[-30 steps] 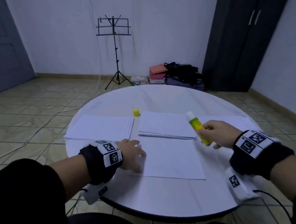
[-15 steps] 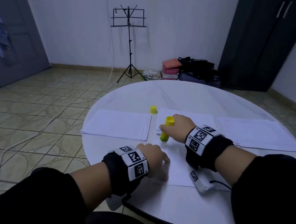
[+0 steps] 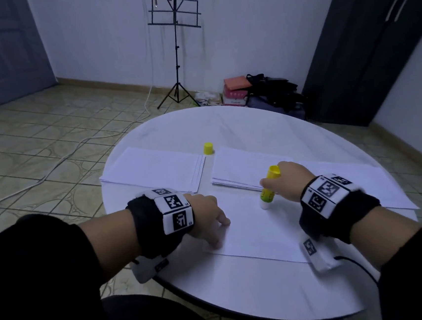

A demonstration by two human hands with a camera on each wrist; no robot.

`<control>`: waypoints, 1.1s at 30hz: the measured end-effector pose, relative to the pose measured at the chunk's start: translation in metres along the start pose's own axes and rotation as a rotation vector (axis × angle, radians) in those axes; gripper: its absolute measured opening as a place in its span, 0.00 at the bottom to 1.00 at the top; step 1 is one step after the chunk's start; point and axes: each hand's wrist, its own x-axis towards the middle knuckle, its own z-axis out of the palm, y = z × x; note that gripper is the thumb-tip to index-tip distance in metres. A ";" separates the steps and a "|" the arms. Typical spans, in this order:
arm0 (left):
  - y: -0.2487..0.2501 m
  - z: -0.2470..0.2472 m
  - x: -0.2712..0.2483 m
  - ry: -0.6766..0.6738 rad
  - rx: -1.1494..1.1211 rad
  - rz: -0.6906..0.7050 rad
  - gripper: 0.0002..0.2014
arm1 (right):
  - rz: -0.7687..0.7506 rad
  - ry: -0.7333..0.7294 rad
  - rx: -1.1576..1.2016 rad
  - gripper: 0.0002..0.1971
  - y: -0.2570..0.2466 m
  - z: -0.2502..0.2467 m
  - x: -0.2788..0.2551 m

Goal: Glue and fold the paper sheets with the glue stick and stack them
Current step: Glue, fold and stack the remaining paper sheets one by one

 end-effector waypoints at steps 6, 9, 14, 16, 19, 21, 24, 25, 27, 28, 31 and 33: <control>0.001 -0.001 0.002 0.035 -0.018 -0.019 0.39 | 0.103 0.013 0.072 0.13 0.048 -0.018 -0.011; 0.000 -0.002 0.003 0.034 -0.021 -0.046 0.38 | 0.027 0.043 0.141 0.11 0.043 -0.021 -0.017; -0.005 -0.006 0.001 0.033 -0.083 -0.132 0.49 | -0.226 -0.017 0.244 0.08 -0.014 -0.010 -0.030; -0.007 -0.006 0.000 0.027 -0.108 -0.163 0.58 | -0.291 -0.050 0.211 0.10 -0.037 -0.001 -0.030; -0.006 -0.007 -0.002 0.034 -0.073 -0.195 0.59 | -0.334 -0.081 0.106 0.14 -0.060 0.013 -0.029; -0.005 -0.006 -0.002 0.025 -0.076 -0.219 0.60 | -0.349 -0.095 0.056 0.19 -0.067 0.021 -0.029; -0.005 -0.008 -0.006 0.051 -0.067 -0.164 0.59 | -0.378 -0.114 0.057 0.19 -0.066 0.027 -0.033; -0.005 -0.009 -0.008 0.058 -0.059 -0.131 0.57 | -0.396 -0.125 0.056 0.17 -0.066 0.027 -0.036; -0.004 -0.011 -0.008 0.071 -0.022 -0.069 0.53 | -0.442 -0.154 0.048 0.15 -0.064 0.027 -0.043; -0.003 -0.012 -0.007 0.071 0.001 -0.051 0.51 | -0.460 -0.168 0.039 0.14 -0.062 0.027 -0.046; -0.002 -0.010 -0.001 0.032 0.074 -0.075 0.54 | -0.453 -0.198 0.007 0.12 -0.055 0.024 -0.056; -0.001 -0.010 0.003 0.001 0.127 -0.098 0.55 | -0.423 -0.202 0.006 0.12 -0.045 0.020 -0.061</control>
